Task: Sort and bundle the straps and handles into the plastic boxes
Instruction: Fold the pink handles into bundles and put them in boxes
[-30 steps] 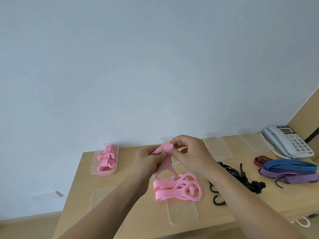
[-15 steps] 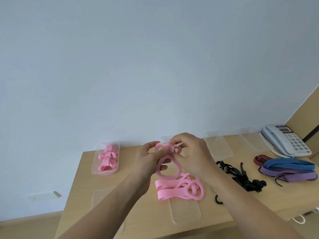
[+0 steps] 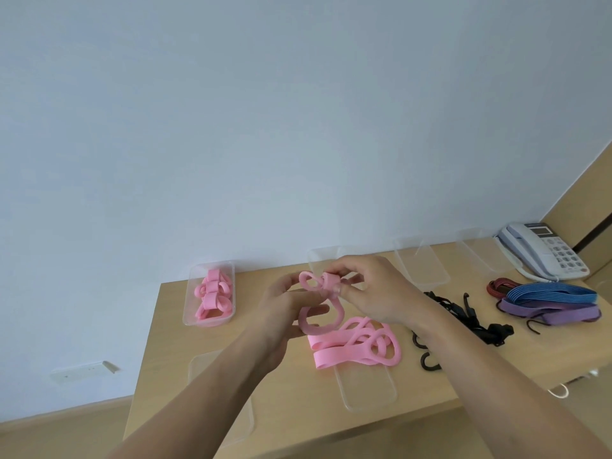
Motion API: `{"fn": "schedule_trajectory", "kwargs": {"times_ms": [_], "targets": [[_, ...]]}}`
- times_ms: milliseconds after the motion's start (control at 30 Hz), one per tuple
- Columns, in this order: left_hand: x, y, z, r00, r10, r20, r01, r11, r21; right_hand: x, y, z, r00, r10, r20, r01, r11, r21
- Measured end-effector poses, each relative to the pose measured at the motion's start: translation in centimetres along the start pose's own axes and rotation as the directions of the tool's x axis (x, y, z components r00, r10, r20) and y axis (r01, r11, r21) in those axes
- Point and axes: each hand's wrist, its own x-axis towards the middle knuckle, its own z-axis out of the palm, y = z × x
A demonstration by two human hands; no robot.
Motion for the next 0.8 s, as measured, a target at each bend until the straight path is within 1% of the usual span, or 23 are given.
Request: {"fn": "schedule_trajectory", "kwargs": {"times_ms": [100,200,300,400,533,600,667,800], "targets": [[0.1,-1.0,-0.7,0.997,-0.059,0.050,0.061,0.997,-0.043,-0.3,0.1,1.0,0.997,0.002,-0.080,0.001,1.000,0.031],[0.3,-2.3,-1.2,0.992,-0.111,0.066,0.117,0.988,-0.100,-0.7,0.5,2.1,0.988,-0.003,-0.153,0.007,1.000,0.025],[0.6,-3.4,-1.5,0.988,-0.125,0.094,0.137,0.983,-0.124,-1.2,1.0,3.4,0.981,-0.034,-0.193,0.023,0.998,-0.060],[0.9,-4.0,-1.6,0.985,-0.128,0.119,0.143,0.982,-0.126,-1.5,1.6,4.6,0.975,-0.089,-0.203,0.061,0.988,-0.140],[1.9,-4.8,-1.4,0.984,-0.153,0.087,0.164,0.977,-0.135,-1.1,2.7,5.5,0.964,-0.140,-0.227,0.100,0.979,-0.180],[2.7,-5.1,-1.2,0.984,-0.168,0.063,0.176,0.975,-0.138,-0.9,3.5,5.7,0.966,-0.148,-0.214,0.115,0.980,-0.160],[3.7,-5.3,-1.2,0.983,-0.180,0.045,0.185,0.971,-0.151,-0.6,4.5,5.6,0.979,-0.133,-0.154,0.113,0.984,-0.135],[6.2,-5.1,-0.5,0.983,-0.181,-0.009,0.176,0.967,-0.186,0.9,7.4,5.1,0.973,-0.228,-0.034,0.212,0.944,-0.254]]}}
